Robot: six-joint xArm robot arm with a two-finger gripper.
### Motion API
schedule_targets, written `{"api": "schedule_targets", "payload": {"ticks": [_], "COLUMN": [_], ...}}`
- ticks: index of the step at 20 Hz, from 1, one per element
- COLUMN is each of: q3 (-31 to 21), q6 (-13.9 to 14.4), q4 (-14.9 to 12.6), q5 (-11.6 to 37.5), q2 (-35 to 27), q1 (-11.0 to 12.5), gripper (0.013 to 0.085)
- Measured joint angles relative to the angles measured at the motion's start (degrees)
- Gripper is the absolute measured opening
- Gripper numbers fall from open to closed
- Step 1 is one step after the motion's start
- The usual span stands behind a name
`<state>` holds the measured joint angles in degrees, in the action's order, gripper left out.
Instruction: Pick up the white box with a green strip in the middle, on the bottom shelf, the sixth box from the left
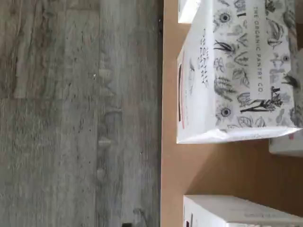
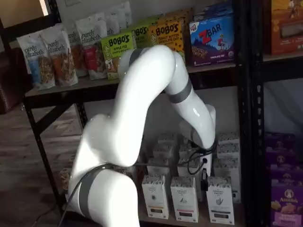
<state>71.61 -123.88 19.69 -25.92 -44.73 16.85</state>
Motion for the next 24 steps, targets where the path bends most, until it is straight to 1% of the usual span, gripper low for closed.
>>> {"api": "schedule_targets", "payload": {"ticks": [1, 2, 3, 5, 7, 10, 14, 16, 19, 24], "q3": [0.6, 2.6, 4.0, 5.5, 6.6, 8.2, 11.0, 12.9, 15.6, 20.2], "q6": [1.0, 3.4, 4.9, 6.1, 6.4, 6.2, 5.4, 5.3, 6.0, 8.6], "q4": [-1.0, -3.6, -4.9, -5.7, -5.7, -5.1, -4.2, -4.3, -5.2, -8.2], "q5": [-1.2, -4.3, -5.8, -6.6, -6.8, -6.3, -6.5, -6.9, -7.3, -8.5], "q2": [-0.2, -1.1, -1.9, -3.0, -4.0, -5.5, -7.6, -9.0, -10.9, -14.4], "q1": [0.0, 0.0, -0.3, -0.7, -1.0, -1.3, -1.1, -0.9, -0.8, -0.7], "gripper": [0.0850, 0.0850, 0.0850, 0.0850, 0.0850, 0.0850, 0.0850, 0.0850, 0.0850, 0.0850]}}
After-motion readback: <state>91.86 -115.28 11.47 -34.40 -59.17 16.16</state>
